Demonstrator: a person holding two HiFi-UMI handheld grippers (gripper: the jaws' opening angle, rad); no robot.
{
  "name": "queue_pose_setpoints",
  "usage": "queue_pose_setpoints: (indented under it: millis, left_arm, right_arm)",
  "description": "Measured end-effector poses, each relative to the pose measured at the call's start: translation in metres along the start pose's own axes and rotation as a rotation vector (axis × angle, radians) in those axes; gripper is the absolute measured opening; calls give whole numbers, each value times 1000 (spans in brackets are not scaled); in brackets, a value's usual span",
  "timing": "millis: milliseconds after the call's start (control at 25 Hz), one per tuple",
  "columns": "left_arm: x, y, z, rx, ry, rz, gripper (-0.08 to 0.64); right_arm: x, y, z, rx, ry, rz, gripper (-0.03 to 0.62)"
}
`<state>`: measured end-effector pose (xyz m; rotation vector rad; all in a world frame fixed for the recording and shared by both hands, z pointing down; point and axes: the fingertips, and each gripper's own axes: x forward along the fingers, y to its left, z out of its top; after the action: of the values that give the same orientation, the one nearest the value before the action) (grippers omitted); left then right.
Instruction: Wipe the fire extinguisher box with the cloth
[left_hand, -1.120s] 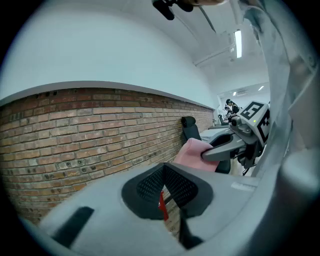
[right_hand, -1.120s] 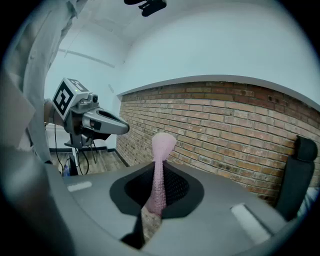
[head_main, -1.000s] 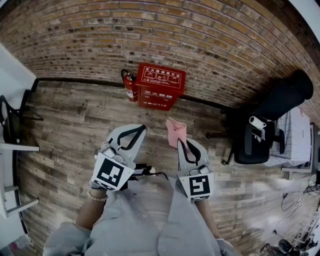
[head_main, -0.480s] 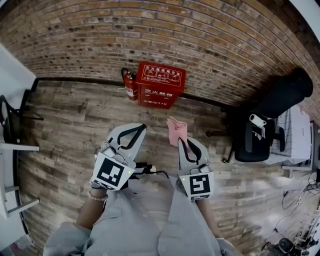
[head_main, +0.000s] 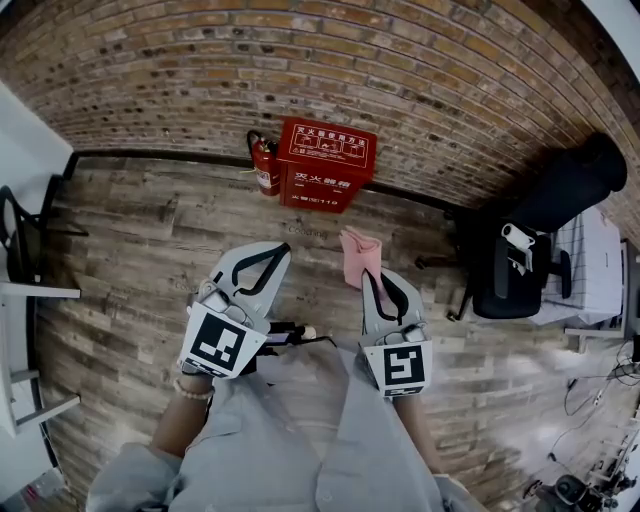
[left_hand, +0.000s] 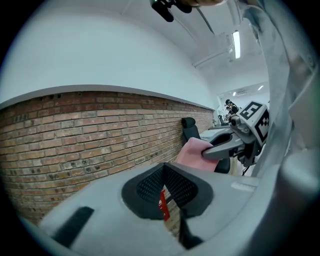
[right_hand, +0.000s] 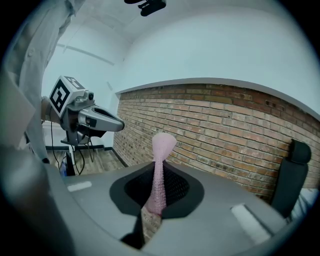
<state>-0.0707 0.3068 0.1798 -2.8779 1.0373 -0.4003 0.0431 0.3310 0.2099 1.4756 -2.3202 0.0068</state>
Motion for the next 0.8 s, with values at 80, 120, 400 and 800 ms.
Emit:
queue_pose_setpoints:
  millis: [80,120,400,800]
  left_arm:
    - [-1,1,3,-1,3,2,-2]
    - [-1,2,4,-1,4,2,-2]
    - [-14,0,8,-1,-4,-16,-2]
    - [-5,6,5,0,-21,2,-2]
  right_arm:
    - [-2,-2,4,8,-6,-14,29]
    - [-3,-4,5,12,-10,-26,29]
    - [-12,7,11,33,-17,-65,29]
    - [-9,-7,2,18,-8,-81,29]
